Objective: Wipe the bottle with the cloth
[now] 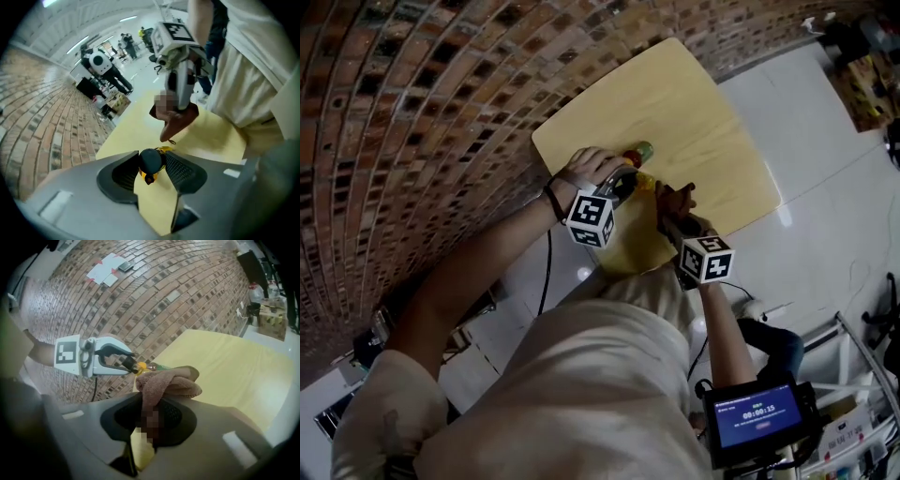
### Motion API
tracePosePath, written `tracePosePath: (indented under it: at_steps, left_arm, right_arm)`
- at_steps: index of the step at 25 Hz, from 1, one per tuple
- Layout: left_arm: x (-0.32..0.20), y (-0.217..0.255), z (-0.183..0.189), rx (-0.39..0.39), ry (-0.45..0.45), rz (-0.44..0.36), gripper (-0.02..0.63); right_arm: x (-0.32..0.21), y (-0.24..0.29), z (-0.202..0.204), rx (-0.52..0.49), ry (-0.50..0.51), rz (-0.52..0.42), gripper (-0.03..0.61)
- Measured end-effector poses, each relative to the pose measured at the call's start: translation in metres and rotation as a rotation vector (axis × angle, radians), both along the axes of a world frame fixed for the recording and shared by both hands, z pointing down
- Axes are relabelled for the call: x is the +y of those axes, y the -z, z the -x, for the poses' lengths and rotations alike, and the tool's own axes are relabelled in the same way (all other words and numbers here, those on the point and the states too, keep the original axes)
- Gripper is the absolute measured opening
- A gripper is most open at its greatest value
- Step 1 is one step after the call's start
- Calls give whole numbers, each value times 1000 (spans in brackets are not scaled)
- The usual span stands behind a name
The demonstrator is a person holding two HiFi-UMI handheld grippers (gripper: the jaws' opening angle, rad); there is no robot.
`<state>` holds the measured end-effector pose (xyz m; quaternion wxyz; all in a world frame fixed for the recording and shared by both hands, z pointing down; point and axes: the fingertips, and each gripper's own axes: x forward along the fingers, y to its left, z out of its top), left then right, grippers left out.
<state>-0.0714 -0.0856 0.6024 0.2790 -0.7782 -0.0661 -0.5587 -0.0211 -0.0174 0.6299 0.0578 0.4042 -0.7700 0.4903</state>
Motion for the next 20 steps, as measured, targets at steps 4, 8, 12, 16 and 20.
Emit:
tracePosePath:
  at_steps: [4,8,12,16,20]
  left_arm:
    - [-12,4,-7,30,365,99,190]
    - [-12,7,-14,-8,519,129,186]
    - [-8,7,-13,-34,612,211,181]
    - [-13,12,-22,9,748,297,173]
    - [-24,15,-18,50,846,314,172]
  right_arm:
    - [-8,37,28,-132,38,-169,67]
    - [-30,44,42,-200,-25,-207,67]
    - [-44,8,43,-171,-113,-126,67]
    - [-52,-2,34,-155,-136,-109,67]
    - [-60,-17,34,-88,-164,-75,69]
